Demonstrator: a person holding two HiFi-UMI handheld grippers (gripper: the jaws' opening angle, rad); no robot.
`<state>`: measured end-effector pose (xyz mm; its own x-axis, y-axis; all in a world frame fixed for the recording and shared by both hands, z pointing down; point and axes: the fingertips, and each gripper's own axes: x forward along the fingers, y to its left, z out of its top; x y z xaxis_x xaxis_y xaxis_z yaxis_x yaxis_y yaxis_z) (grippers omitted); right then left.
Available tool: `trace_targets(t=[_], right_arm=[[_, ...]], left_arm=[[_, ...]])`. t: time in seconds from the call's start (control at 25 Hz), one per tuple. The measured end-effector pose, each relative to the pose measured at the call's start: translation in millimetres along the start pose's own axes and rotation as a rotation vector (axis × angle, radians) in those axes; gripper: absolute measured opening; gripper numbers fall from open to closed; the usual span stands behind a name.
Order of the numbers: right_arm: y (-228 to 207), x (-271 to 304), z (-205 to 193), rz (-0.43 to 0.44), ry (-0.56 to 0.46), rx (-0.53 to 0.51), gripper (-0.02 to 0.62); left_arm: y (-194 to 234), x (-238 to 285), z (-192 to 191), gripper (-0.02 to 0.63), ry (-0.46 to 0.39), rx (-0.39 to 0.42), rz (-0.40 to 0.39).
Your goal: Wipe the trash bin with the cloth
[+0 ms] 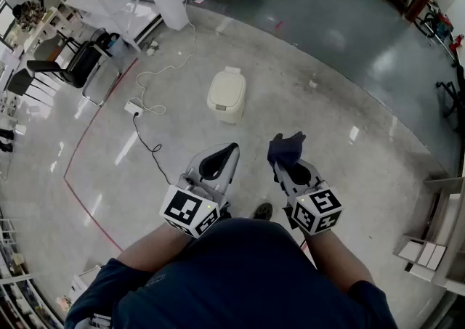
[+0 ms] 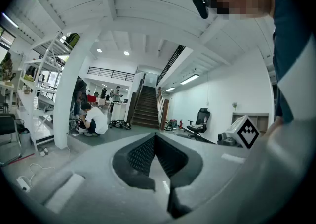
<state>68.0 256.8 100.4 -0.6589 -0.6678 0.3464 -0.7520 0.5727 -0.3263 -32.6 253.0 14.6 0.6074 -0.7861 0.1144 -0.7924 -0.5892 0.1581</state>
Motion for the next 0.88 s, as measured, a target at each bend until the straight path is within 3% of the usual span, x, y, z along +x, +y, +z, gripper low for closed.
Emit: trace_targets(t=[0.4, 0.88], right_arm=[[-5, 0, -1, 0.029, 0.001, -0.002, 0.054], [-33, 1, -8, 0.085, 0.011, -0.012, 0.054]], left_arm=[[-2, 4, -4, -0.003, -0.009, -0.007, 0.032], [-5, 17, -16, -0.003, -0.011, -0.007, 0.133]])
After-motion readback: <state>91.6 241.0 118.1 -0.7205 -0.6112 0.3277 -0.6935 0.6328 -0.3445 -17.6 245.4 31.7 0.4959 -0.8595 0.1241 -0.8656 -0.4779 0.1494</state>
